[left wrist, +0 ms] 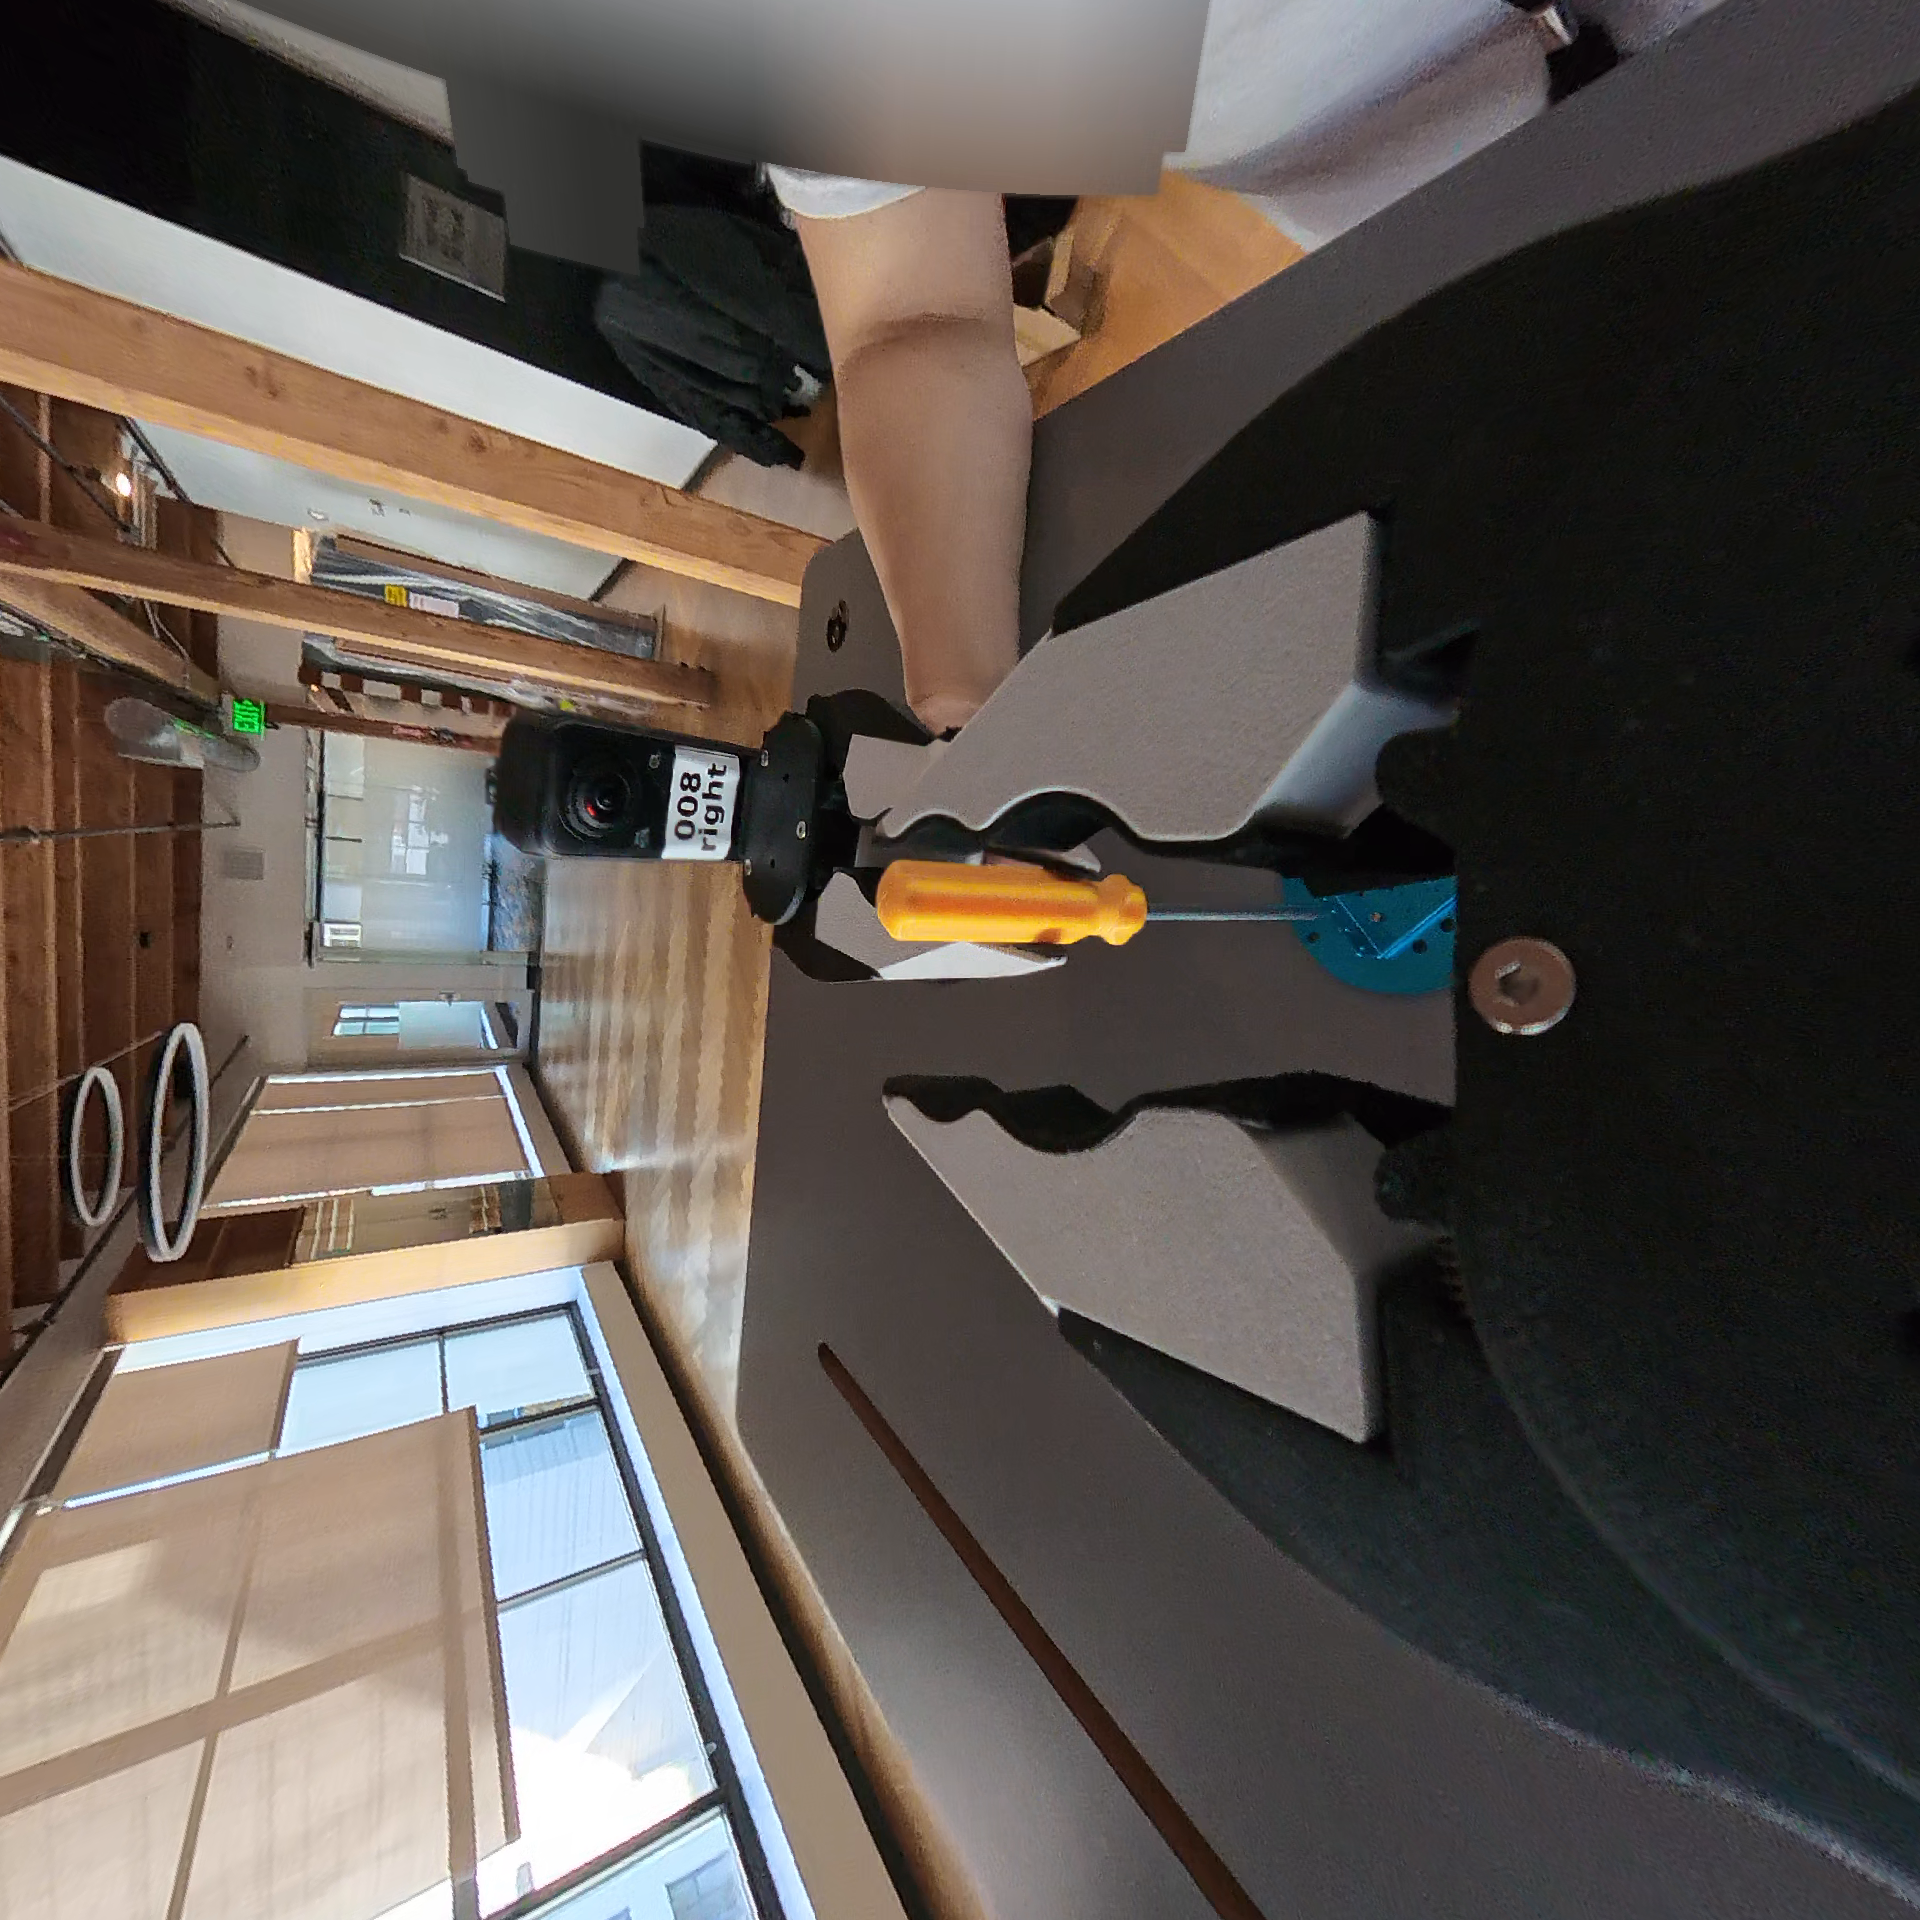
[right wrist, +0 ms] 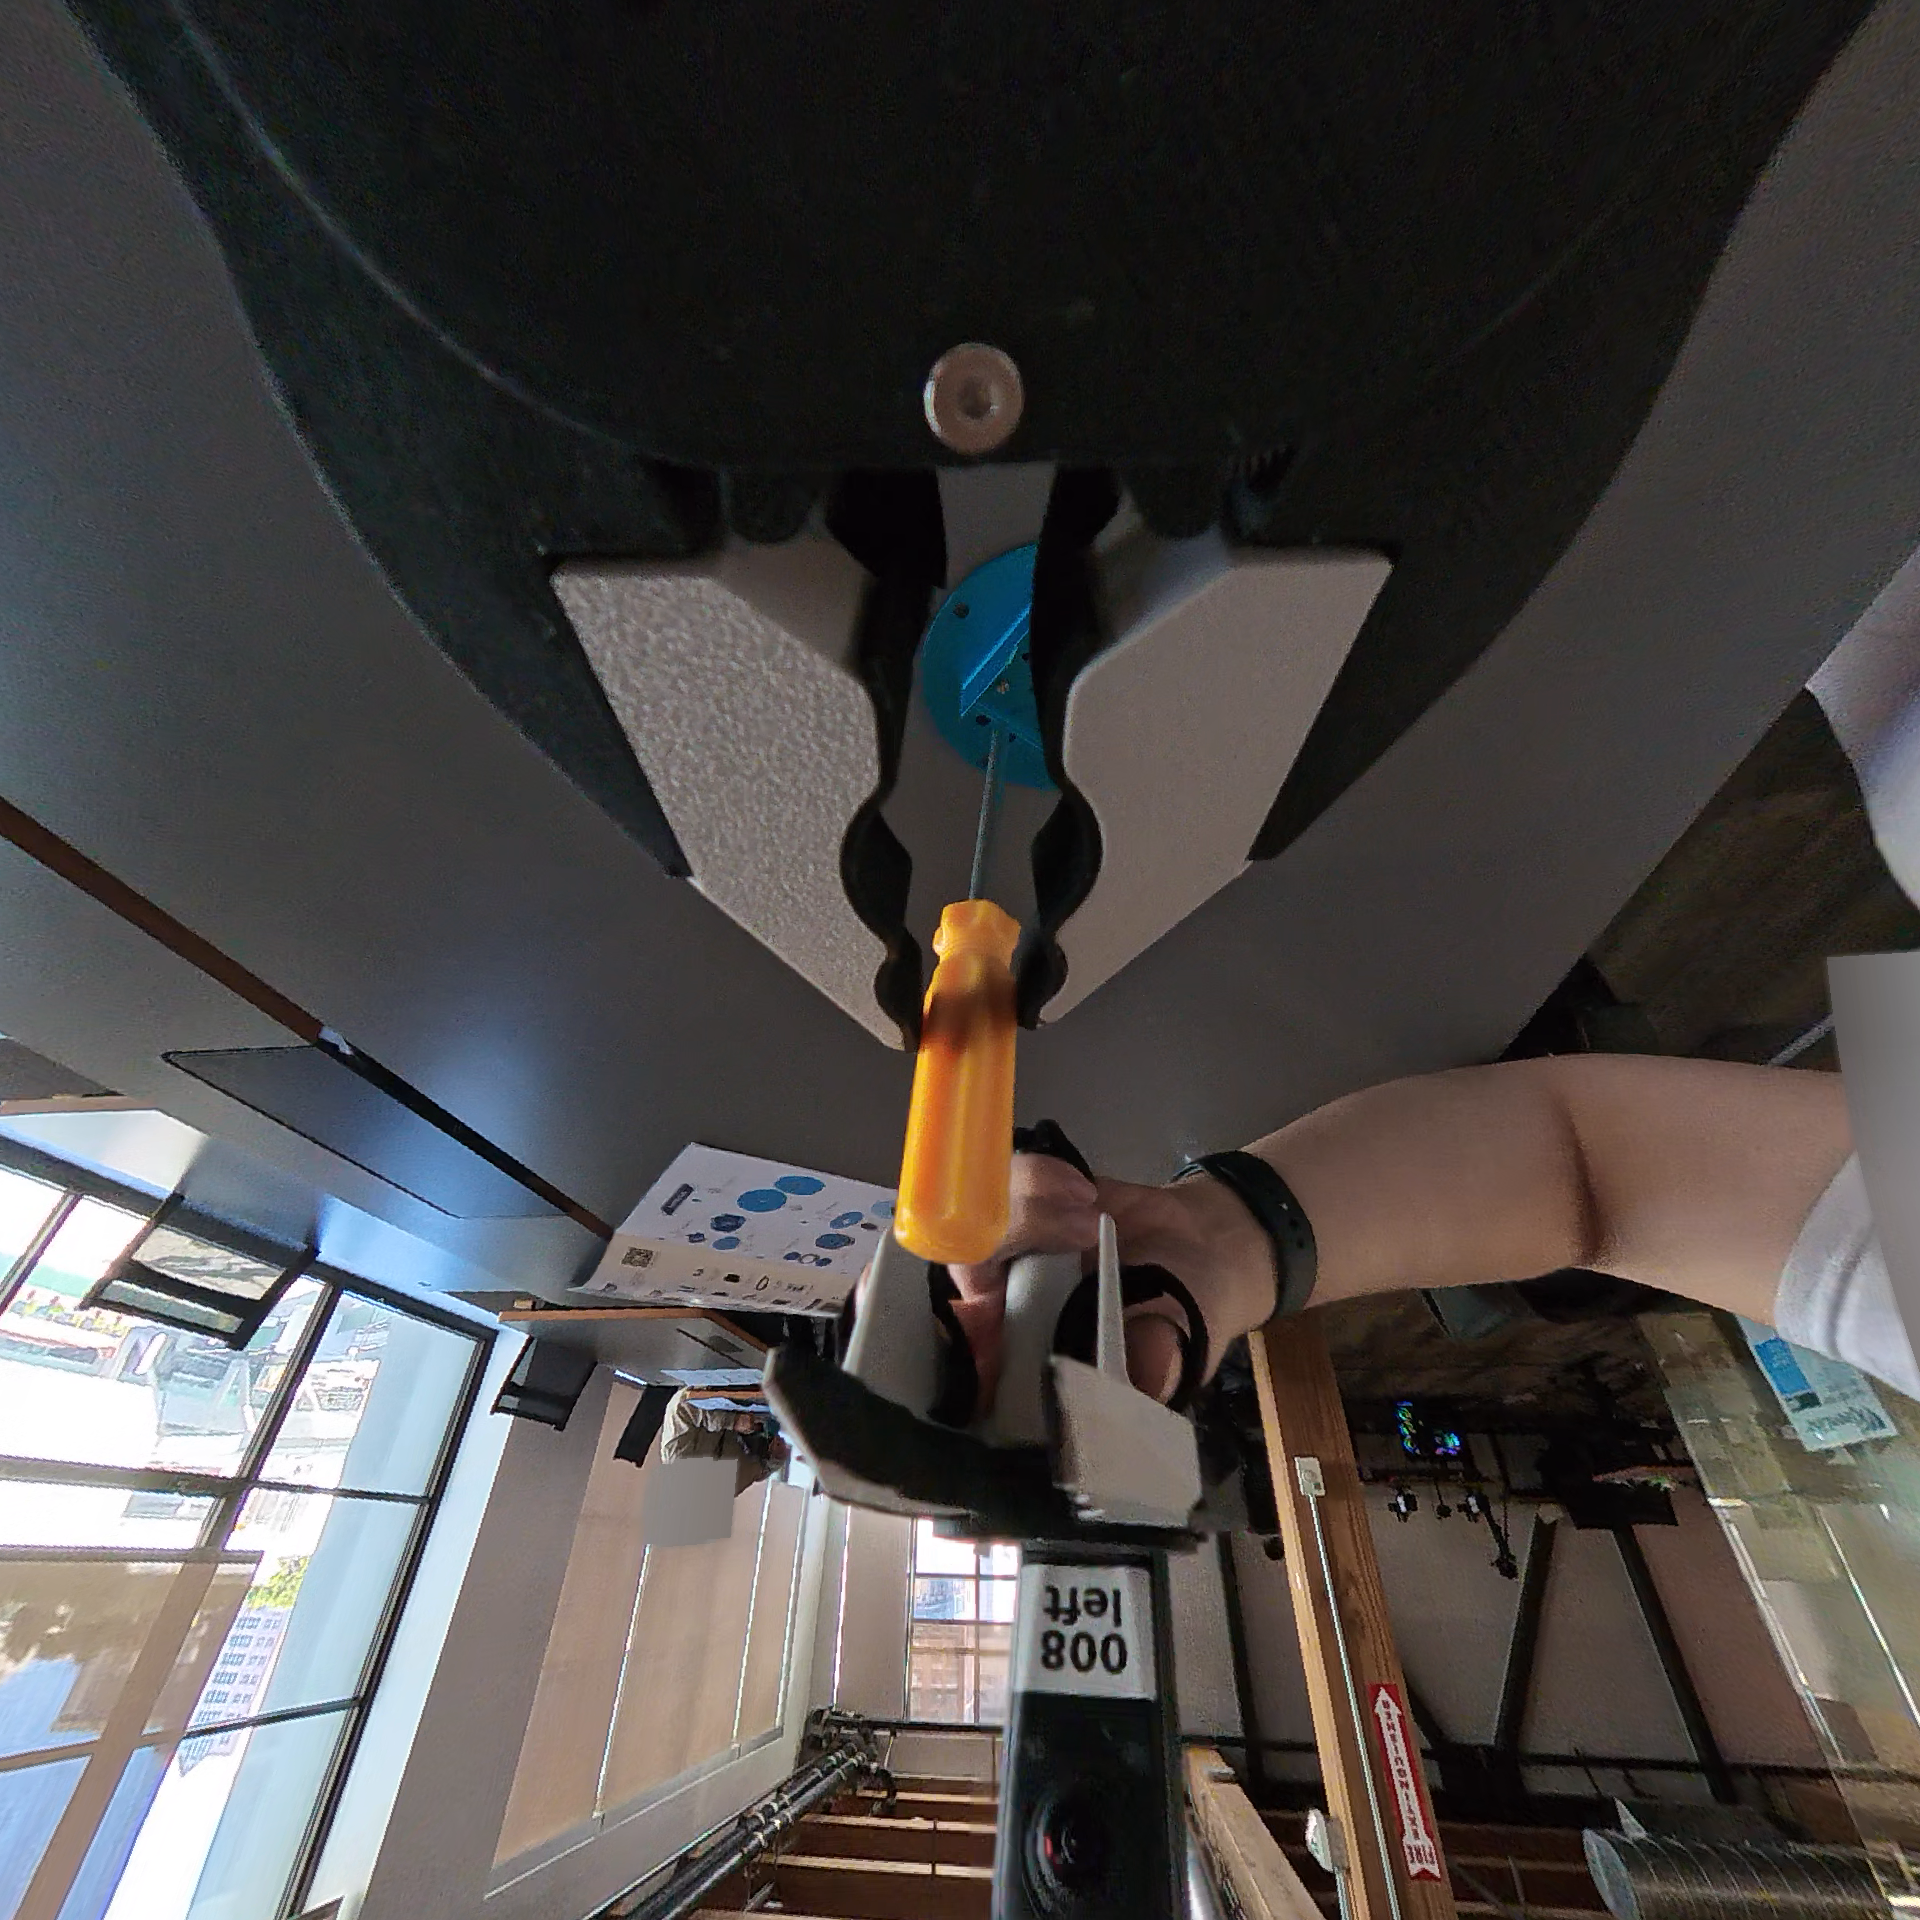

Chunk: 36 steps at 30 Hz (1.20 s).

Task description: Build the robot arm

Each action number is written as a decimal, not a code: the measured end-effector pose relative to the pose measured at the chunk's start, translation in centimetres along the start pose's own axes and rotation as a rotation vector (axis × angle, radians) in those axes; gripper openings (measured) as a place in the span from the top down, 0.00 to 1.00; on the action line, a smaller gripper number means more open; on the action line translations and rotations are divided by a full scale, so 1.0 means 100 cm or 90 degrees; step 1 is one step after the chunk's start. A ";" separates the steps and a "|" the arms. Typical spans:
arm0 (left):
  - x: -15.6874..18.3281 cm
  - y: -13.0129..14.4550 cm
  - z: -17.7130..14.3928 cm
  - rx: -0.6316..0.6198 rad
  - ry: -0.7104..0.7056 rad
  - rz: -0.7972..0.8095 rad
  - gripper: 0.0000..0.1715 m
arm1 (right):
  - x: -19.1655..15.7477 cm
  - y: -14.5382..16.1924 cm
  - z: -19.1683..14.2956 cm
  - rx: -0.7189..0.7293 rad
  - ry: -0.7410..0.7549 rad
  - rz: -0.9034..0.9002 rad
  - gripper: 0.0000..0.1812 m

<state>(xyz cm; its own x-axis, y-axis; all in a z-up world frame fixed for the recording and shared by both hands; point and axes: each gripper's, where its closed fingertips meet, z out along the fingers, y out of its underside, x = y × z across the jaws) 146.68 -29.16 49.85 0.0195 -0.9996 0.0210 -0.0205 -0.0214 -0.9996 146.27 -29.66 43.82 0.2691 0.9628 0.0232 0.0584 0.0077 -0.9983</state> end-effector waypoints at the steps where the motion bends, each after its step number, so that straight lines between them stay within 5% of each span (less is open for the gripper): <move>1: 0.001 0.002 0.002 0.010 0.013 -0.002 0.77 | -0.001 -0.002 0.002 -0.002 0.000 -0.007 0.91; 9: 0.005 0.038 0.013 -0.019 0.071 -0.020 0.80 | -0.004 0.012 0.008 -0.044 0.009 -0.038 0.91; 24: 0.017 0.045 0.015 -0.037 0.102 0.032 0.92 | -0.007 0.018 0.006 -0.091 -0.008 -0.019 0.91; 36: 0.018 0.046 0.011 -0.040 0.113 0.044 0.92 | -0.006 0.019 0.005 -0.098 -0.006 -0.024 0.91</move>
<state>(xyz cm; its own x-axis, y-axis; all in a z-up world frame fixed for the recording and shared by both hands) 147.73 -31.03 45.25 -0.1609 -0.9862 -0.0394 -0.0780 0.0525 -0.9956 145.71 -30.13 41.89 0.2550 0.9651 0.0595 0.2158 0.0032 -0.9764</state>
